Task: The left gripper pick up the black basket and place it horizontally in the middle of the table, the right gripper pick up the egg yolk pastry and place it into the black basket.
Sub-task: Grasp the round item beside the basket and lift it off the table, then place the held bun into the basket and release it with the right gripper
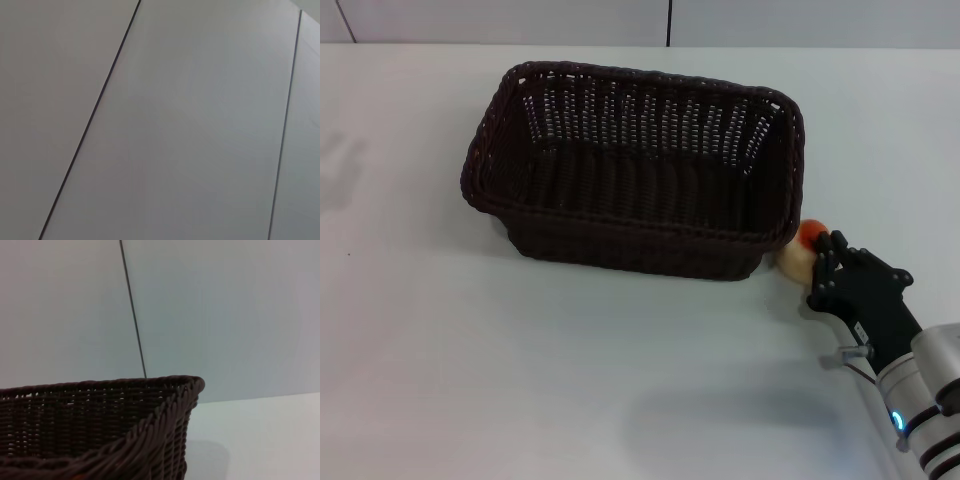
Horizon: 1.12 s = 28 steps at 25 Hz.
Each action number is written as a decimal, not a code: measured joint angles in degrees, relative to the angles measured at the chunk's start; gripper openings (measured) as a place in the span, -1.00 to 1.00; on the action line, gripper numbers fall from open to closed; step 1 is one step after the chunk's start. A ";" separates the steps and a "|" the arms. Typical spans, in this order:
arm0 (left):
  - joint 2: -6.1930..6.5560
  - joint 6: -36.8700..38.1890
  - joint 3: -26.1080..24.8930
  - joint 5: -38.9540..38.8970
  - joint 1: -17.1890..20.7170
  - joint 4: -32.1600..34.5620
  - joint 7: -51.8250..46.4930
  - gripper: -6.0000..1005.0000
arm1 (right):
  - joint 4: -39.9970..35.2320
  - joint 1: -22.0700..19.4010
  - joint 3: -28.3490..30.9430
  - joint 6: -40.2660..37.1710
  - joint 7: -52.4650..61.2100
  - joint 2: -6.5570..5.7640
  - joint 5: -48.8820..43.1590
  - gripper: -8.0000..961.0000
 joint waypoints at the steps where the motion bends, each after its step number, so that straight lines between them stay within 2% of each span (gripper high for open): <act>1: 0.00 0.00 0.00 0.00 -0.02 0.00 0.00 -0.34 | 0.03 -0.11 0.11 -0.22 -0.02 0.00 0.01 -0.82; 8: 0.02 -0.01 -0.01 0.00 -0.24 0.06 0.00 -0.34 | 0.41 -2.57 1.79 -7.45 -1.34 -0.22 0.26 -0.85; 12: 0.03 0.00 -0.01 0.00 -0.15 0.03 0.00 -0.34 | 3.10 -4.96 3.70 -14.68 -8.68 -0.27 0.27 -0.85; 16: 0.03 0.00 -0.01 0.00 -0.06 0.05 0.00 -0.34 | 5.38 -5.34 3.77 -19.34 -12.75 -0.39 -0.04 -0.85; 20: 0.01 -0.02 0.00 0.00 -0.08 0.42 0.00 -0.34 | 9.19 -3.98 3.42 -23.53 -17.65 -0.47 -2.82 -0.85; 28: -0.15 -0.18 0.00 0.00 0.11 0.10 -0.53 -0.33 | 11.87 -0.01 2.95 -22.87 -17.66 -0.45 -7.41 -0.85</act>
